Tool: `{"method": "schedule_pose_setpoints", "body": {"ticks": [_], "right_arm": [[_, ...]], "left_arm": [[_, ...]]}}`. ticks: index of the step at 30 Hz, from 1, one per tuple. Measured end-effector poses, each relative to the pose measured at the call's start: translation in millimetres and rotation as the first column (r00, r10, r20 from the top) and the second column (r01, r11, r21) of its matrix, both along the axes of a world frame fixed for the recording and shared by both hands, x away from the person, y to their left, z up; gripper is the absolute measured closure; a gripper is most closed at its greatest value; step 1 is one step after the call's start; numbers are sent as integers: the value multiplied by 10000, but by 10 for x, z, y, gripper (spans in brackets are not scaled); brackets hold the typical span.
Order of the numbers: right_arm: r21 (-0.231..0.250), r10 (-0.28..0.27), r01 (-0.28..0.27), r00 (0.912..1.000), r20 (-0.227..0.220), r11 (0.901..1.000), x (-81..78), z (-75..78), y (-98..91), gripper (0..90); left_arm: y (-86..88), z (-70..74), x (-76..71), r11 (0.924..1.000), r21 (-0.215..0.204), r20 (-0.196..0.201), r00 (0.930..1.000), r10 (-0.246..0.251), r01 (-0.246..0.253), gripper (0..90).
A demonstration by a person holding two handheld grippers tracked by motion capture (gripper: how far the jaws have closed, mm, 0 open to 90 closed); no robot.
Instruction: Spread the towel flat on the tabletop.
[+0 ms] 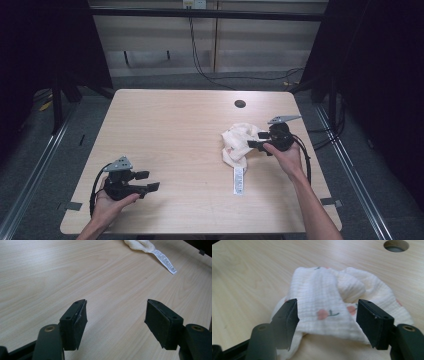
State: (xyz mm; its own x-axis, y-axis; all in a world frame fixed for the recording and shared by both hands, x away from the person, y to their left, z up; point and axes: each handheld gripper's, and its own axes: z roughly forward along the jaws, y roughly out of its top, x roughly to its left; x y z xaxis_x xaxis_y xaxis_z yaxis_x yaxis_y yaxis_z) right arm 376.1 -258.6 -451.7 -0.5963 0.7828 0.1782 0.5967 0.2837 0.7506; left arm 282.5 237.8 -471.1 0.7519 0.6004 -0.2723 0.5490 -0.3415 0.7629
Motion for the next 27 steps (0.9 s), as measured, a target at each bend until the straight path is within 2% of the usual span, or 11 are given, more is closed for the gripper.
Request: {"method": "schedule_pose_setpoints", "body": {"ticks": [2,5,9,12,13,14,16,19,22,24,27], "right_arm": [[6,-170,170,9998,-64,9999,30,-20,2,316],[-258,54,-62,9995,-296,9996,150,-76,76,294],[-376,107,-119,9995,-309,9992,217,-112,148,295],[-575,260,-294,9979,-595,9979,275,-209,210,349],[-966,186,-271,9960,-870,9950,320,-295,230,336],[-844,151,-236,9949,-997,9962,336,-324,232,335],[-734,120,-193,9951,-984,9971,361,-361,241,333],[-1068,207,-325,9937,-1097,9937,381,-411,281,343],[-1358,277,-388,9962,-826,9900,354,-472,326,426],[-1264,273,-359,9972,-689,9913,333,-493,341,478],[-1321,419,-511,9965,-717,9899,318,-482,350,658]], "left_arm": [[-4,-3,1,10000,27,10,10000,-19,19,337],[-17,-6,-2,9999,49,-18,9999,-162,162,336],[-14,13,-16,9999,-91,52,9999,-113,114,341],[-3,59,-51,9993,-325,148,9997,-201,206,343],[2,58,-56,9987,-441,89,9996,-269,273,341],[6,55,-52,9988,-412,79,9997,-249,252,340],[13,46,-35,9990,-411,30,9999,-160,161,339],[26,41,-18,9991,-397,29,9999,-127,128,339],[28,38,-20,9992,-376,46,9999,-143,145,338],[16,31,-18,9991,-389,-17,9999,-139,138,339],[6,32,-7,9993,-325,1,9998,-196,196,339]]}}
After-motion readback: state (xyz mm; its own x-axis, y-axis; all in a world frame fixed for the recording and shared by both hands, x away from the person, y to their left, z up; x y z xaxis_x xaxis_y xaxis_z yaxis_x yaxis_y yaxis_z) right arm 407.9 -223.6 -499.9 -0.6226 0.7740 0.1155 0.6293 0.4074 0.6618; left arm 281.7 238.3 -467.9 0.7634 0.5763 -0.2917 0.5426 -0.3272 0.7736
